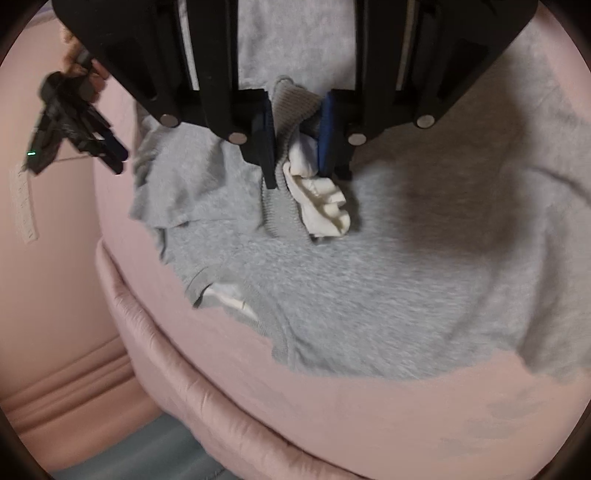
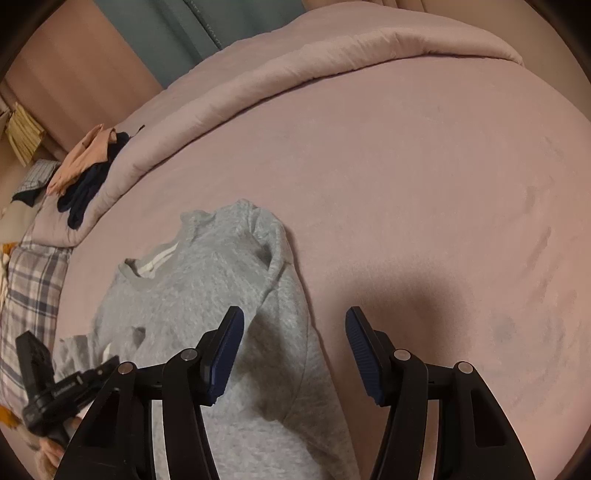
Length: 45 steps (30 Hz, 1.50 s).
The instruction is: Fold small clothes
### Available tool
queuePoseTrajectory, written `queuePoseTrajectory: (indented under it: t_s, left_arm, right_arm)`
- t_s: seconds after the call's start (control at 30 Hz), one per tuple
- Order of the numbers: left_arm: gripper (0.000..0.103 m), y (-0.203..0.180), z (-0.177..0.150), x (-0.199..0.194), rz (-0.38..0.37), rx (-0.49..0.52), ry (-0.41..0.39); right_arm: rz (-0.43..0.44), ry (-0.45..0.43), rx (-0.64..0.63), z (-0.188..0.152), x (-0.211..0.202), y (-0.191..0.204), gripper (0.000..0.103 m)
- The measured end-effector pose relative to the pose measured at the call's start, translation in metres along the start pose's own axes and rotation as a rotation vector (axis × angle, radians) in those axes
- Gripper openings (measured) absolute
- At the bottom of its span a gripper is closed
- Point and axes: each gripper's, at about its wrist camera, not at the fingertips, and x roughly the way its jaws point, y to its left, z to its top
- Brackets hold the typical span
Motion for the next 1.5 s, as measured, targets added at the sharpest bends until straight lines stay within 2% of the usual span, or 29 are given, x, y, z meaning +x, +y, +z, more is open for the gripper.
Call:
queuePoseTrajectory:
  t_s: [0.07, 0.2, 0.33, 0.47, 0.53, 0.63, 0.73, 0.8, 0.83, 0.87, 0.97, 1.03, 1.1, 1.13, 1.17, 1.2, 1.23, 1.3, 1.33, 1.43, 1.5]
  left_arm:
    - [0.019, 0.003, -0.004, -0.014, -0.023, -0.02, -0.026]
    - [0.019, 0.015, -0.015, -0.03, 0.038, -0.022, -0.057]
    - [0.02, 0.029, -0.023, -0.016, 0.075, -0.044, -0.014]
    - [0.024, 0.026, -0.021, -0.014, 0.096, -0.019, -0.025]
    - [0.024, 0.026, -0.021, -0.015, 0.095, -0.023, -0.022]
    - [0.025, 0.026, -0.022, -0.019, 0.093, -0.018, -0.013]
    - [0.038, 0.022, -0.015, -0.023, 0.12, 0.005, 0.007]
    - [0.057, 0.022, -0.009, -0.03, 0.127, 0.0, -0.014]
    - [0.062, 0.021, -0.002, -0.034, 0.13, -0.004, -0.035]
    - [0.071, 0.019, 0.002, -0.034, 0.132, -0.002, -0.044]
    - [0.077, 0.01, 0.018, -0.021, 0.111, 0.037, -0.03]
    - [0.076, 0.006, 0.024, -0.005, 0.121, 0.052, 0.001]
    - [0.075, 0.002, 0.024, 0.013, 0.131, 0.057, 0.047]
    - [0.072, 0.0, 0.021, 0.019, 0.146, 0.071, 0.044]
    - [0.051, -0.002, 0.019, 0.021, 0.172, 0.094, 0.023]
    - [0.034, -0.003, 0.016, 0.024, 0.211, 0.122, 0.011]
    - [0.034, -0.003, 0.014, 0.026, 0.215, 0.141, 0.011]
    - [0.017, -0.004, 0.01, 0.022, 0.194, 0.157, -0.012]
    - [0.016, -0.004, 0.011, 0.019, 0.184, 0.144, -0.021]
    - [0.002, -0.004, 0.017, 0.006, 0.16, 0.092, -0.078]
    - [0.002, -0.005, 0.022, -0.005, 0.192, 0.097, -0.127]
  right_arm:
    - [0.003, -0.004, 0.008, 0.001, -0.001, -0.002, 0.059]
    - [0.015, -0.001, 0.033, 0.001, 0.001, -0.009, 0.059]
    - [0.05, 0.025, 0.056, -0.005, 0.003, -0.011, 0.059]
    - [0.074, 0.045, 0.037, -0.012, 0.002, -0.007, 0.059]
    - [0.076, 0.048, 0.034, -0.006, 0.003, -0.005, 0.059]
    - [0.033, 0.035, 0.007, 0.013, 0.008, 0.008, 0.059]
    - [0.045, 0.055, -0.016, 0.027, 0.021, 0.021, 0.059]
    - [0.033, 0.071, -0.013, 0.034, 0.032, 0.025, 0.059]
    - [0.023, 0.071, -0.013, 0.036, 0.037, 0.026, 0.059]
    - [0.02, 0.071, -0.011, 0.038, 0.04, 0.027, 0.055]
    - [0.055, 0.088, 0.033, 0.047, 0.052, 0.023, 0.048]
    - [0.064, 0.105, 0.049, 0.051, 0.06, 0.022, 0.034]
    - [0.058, 0.117, 0.043, 0.054, 0.068, 0.021, 0.012]
    - [0.057, 0.109, 0.041, 0.054, 0.068, 0.02, 0.011]
    - [0.063, 0.095, 0.045, 0.054, 0.067, 0.017, 0.008]
    - [0.072, 0.088, 0.052, 0.054, 0.065, 0.016, 0.007]
    - [0.086, 0.084, 0.063, 0.055, 0.064, 0.011, 0.007]
    - [0.122, 0.075, 0.087, 0.055, 0.061, 0.003, 0.007]
    - [0.142, 0.065, 0.101, 0.056, 0.059, -0.002, 0.007]
    - [0.185, 0.055, 0.15, 0.058, 0.057, -0.017, 0.006]
    - [0.182, 0.044, 0.172, 0.057, 0.059, -0.024, 0.006]
